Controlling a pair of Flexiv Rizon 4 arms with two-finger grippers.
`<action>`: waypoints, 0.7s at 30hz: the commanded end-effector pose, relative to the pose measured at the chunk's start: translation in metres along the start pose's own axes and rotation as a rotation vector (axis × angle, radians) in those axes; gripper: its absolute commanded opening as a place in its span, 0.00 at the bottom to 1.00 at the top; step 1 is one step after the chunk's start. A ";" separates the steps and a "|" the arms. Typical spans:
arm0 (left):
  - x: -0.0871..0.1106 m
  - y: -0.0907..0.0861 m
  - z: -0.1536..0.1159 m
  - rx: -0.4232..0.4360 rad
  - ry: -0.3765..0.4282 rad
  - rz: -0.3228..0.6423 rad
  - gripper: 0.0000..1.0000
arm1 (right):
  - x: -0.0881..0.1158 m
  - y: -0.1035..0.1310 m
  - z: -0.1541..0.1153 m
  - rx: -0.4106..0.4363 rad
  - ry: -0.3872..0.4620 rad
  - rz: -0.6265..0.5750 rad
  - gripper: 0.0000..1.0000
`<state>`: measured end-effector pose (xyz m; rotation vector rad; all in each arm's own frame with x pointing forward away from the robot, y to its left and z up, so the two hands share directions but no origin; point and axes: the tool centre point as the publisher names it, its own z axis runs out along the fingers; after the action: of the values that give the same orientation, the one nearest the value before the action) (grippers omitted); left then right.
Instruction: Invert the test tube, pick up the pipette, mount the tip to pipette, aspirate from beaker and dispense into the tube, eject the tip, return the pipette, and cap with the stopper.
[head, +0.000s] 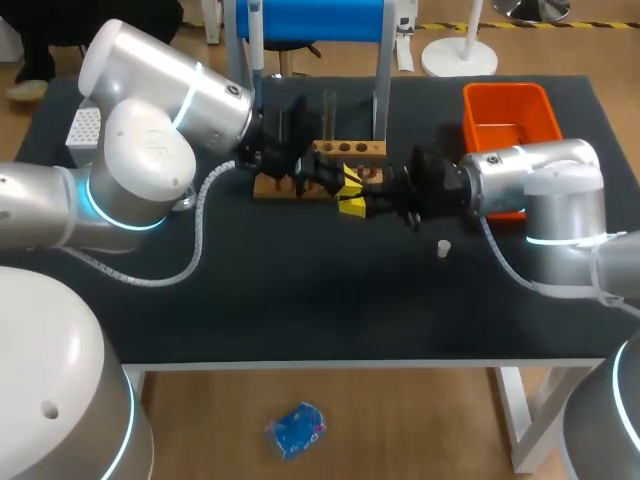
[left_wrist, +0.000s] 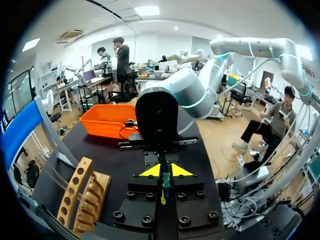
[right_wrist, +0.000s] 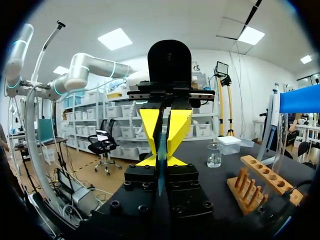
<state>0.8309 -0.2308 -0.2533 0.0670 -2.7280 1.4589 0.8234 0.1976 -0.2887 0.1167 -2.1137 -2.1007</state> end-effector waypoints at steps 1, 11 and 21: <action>-0.003 0.001 0.000 -0.002 -0.001 -0.003 0.00 | 0.002 -0.001 0.000 -0.002 0.002 -0.002 0.00; -0.001 -0.004 -0.002 0.017 0.000 0.028 1.00 | 0.002 -0.001 0.000 -0.005 0.009 0.003 0.00; -0.003 -0.012 -0.010 0.037 -0.046 0.067 1.00 | 0.004 -0.007 -0.002 -0.005 0.017 0.008 0.00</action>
<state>0.8369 -0.2314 -0.2378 0.0103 -2.7643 1.5390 0.8192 0.1980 -0.2929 0.1201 -2.1018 -2.0889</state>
